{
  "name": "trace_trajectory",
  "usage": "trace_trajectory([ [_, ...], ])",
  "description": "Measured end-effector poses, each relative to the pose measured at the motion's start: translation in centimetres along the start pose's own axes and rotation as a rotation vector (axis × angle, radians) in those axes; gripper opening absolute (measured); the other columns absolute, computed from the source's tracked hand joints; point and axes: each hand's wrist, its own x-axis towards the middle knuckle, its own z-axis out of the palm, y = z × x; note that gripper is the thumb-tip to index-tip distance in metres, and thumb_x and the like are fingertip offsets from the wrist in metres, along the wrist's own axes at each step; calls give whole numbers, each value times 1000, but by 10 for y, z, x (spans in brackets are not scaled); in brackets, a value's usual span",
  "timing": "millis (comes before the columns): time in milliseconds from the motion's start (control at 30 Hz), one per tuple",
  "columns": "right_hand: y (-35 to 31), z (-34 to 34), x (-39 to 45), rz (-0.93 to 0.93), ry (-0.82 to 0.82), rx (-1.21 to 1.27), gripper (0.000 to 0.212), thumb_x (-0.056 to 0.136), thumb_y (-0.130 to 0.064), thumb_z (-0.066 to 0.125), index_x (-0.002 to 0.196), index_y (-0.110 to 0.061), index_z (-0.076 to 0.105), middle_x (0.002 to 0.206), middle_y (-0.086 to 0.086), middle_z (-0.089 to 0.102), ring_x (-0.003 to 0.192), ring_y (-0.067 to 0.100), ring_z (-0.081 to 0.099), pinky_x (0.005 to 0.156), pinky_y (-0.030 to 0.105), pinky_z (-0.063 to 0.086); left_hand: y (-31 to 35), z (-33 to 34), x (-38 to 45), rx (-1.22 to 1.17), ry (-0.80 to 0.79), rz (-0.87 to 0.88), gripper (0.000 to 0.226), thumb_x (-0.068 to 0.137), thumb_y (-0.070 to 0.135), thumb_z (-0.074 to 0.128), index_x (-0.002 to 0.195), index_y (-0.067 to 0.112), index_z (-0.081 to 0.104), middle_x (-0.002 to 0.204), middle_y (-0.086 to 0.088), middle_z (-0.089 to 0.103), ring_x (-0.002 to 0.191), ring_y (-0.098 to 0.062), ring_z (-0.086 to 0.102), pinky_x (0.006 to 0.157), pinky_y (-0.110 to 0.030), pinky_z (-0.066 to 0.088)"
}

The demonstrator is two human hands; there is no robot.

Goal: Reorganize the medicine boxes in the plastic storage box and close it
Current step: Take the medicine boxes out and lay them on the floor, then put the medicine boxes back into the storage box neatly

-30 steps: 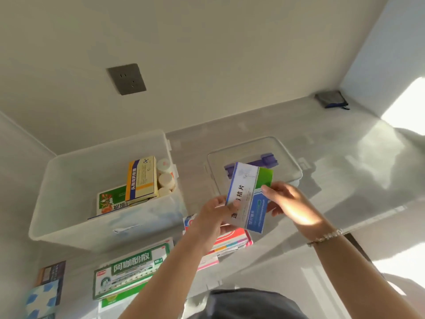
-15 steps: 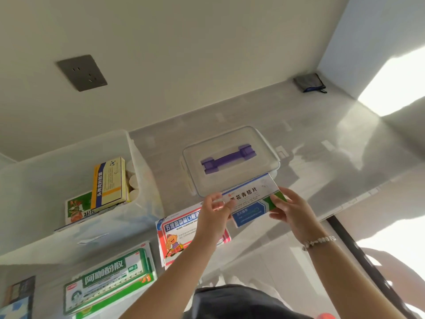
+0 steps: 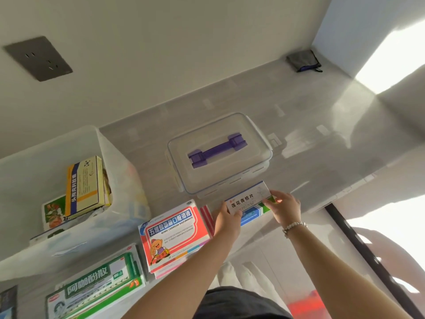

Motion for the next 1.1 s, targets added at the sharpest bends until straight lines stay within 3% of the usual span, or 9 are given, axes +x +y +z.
trace_trajectory([
  [233,7,3,4,-19,-5,-12,30,85,-28,62,115,-23,65,72,-16,46,105,27,50,80,30,34,-2,6,3,27,-68,-48,58,96,23,48,146,14,21,138,-9,49,124,-24,50,98,-32,47],
  [433,-8,1,-14,-14,47,-81,47,81,-45,61,126,-31,55,116,2,53,117,26,35,97,37,25,8,-11,-23,74,-6,171,44,95,26,45,136,12,39,132,-9,54,118,-21,54,96,-35,49],
  [533,-29,4,-31,-171,-43,-5,37,82,-39,63,118,-30,61,116,1,54,114,20,40,102,32,25,7,-34,-48,28,83,347,39,96,27,44,134,22,43,126,9,52,106,3,53,78,-4,48],
  [600,-45,9,-47,-282,-139,75,33,82,-32,65,115,-27,64,110,0,58,109,16,45,102,30,29,1,-55,-59,66,249,454,33,95,27,46,127,27,50,115,18,50,92,12,51,68,2,42],
  [733,-73,28,-73,-439,-302,112,33,82,-25,67,115,-18,64,104,-2,61,101,14,55,91,25,42,-20,-93,-65,122,490,489,28,92,17,50,118,23,58,114,6,60,100,-5,55,87,-17,43],
  [800,-82,38,-82,-460,-379,136,34,83,-21,66,116,-14,63,105,-1,63,97,9,59,86,16,46,-36,-107,-64,168,584,405,29,90,17,53,118,23,59,118,4,60,110,-15,52,96,-27,35],
  [900,-88,49,-92,-459,-446,131,24,85,-18,62,109,-17,65,81,-20,62,79,-10,63,67,0,44,-62,-124,-64,201,695,204,35,87,22,57,121,26,55,129,1,51,117,-21,43,101,-36,30],
  [1033,-87,61,-99,-348,-526,72,29,90,-25,54,118,-19,59,83,-17,65,77,-2,64,59,10,51,-87,-137,-65,-10,625,84,47,87,24,58,131,18,44,138,-8,42,125,-26,39,105,-47,37],
  [1100,-86,64,-102,-315,-560,23,37,92,-36,49,125,-22,55,88,-10,69,82,7,67,68,19,54,-93,-140,-65,-111,499,41,30,90,32,54,117,19,53,127,-10,55,112,-26,53,97,-46,46],
])
